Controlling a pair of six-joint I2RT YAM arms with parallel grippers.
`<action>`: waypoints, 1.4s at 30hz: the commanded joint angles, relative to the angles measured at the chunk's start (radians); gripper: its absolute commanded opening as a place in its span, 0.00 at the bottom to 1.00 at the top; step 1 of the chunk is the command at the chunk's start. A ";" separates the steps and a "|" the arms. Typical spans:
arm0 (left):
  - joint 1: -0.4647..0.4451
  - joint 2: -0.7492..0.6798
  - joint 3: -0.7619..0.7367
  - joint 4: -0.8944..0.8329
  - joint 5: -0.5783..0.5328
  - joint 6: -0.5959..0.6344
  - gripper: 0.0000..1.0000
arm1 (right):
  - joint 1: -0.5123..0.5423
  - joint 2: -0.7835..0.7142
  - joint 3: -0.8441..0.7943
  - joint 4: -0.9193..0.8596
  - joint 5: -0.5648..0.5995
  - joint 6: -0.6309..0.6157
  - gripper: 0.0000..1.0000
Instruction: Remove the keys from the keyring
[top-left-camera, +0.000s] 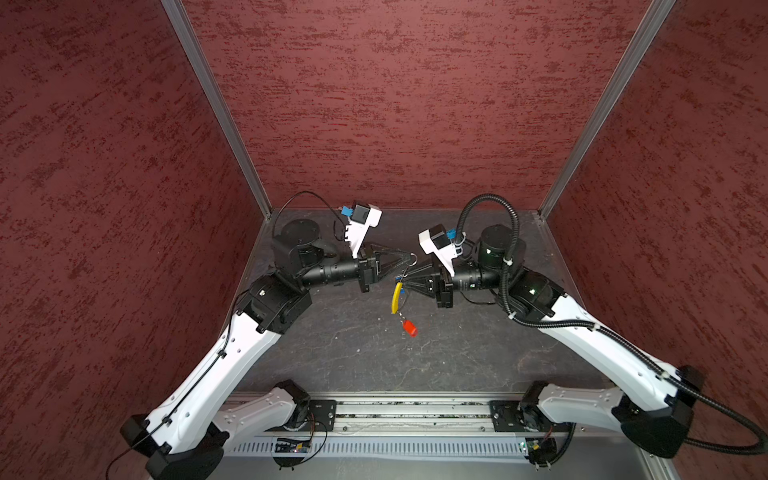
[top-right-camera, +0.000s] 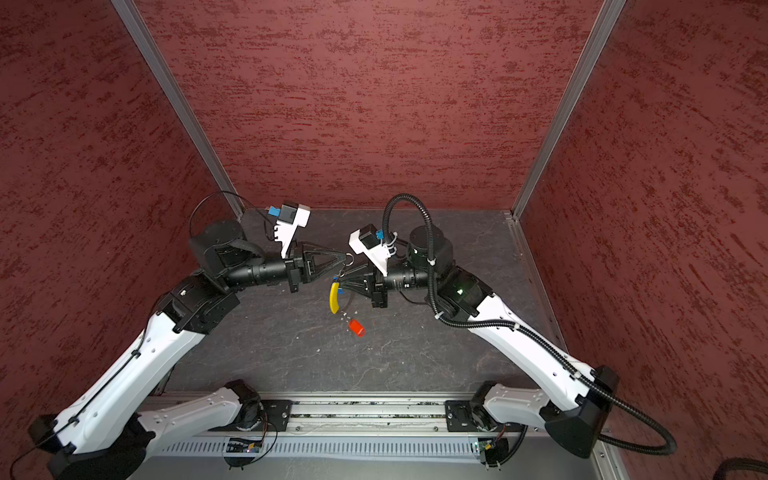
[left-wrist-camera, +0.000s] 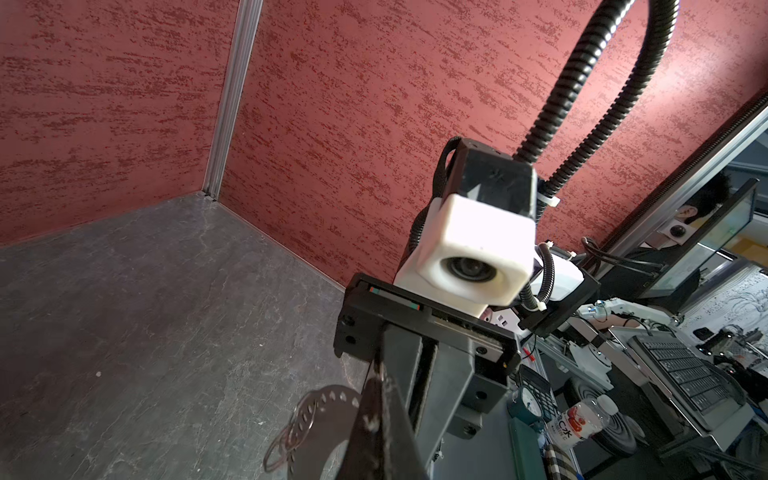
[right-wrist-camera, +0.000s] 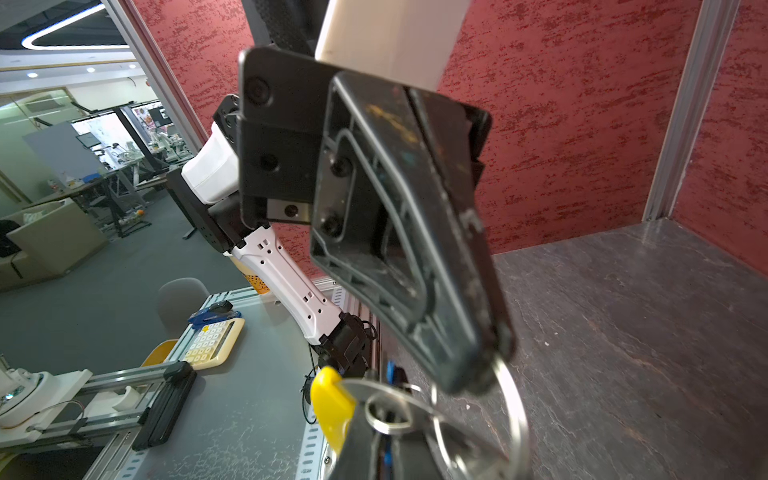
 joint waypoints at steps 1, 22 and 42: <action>0.002 -0.030 -0.017 0.003 -0.046 0.038 0.00 | 0.004 -0.023 -0.023 0.006 0.052 -0.018 0.00; 0.009 -0.130 -0.141 -0.090 -0.314 0.105 0.00 | -0.266 -0.069 -0.309 0.188 0.218 0.261 0.00; 0.015 -0.141 -0.255 0.056 -0.280 0.022 0.00 | -0.271 0.324 -0.669 0.336 0.533 0.484 0.08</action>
